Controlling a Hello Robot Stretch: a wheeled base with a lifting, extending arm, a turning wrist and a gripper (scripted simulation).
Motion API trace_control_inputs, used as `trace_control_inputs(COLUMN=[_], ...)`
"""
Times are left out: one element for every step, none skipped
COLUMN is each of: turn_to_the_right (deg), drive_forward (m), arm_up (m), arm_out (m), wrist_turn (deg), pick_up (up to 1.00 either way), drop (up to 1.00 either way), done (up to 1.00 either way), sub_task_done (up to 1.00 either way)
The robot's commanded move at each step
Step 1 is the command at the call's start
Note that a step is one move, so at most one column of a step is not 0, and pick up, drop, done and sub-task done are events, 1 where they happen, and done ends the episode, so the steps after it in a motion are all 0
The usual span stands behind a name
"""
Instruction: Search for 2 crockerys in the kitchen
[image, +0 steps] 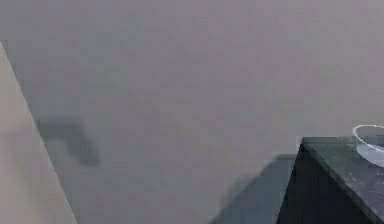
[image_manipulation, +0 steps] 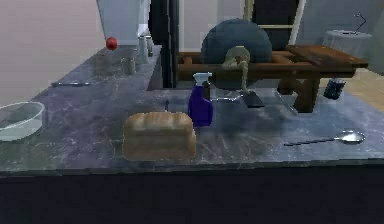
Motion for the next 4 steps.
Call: trace_control_inputs(turn_to_the_right=[-21.0,0.0,45.0,30.0], drive_forward=[0.0,0.15,0.0,0.0], arm_up=[0.0,0.0,0.0,0.0], arm_out=[0.0,0.0,0.0,0.0], wrist_turn=[0.0,0.0,0.0,0.0], pick_up=[0.0,0.0,0.0,0.0], drop=[0.0,0.0,0.0,0.0], done=[0.0,0.0,0.0,0.0], sub_task_done=[0.0,0.0,0.0,0.0])
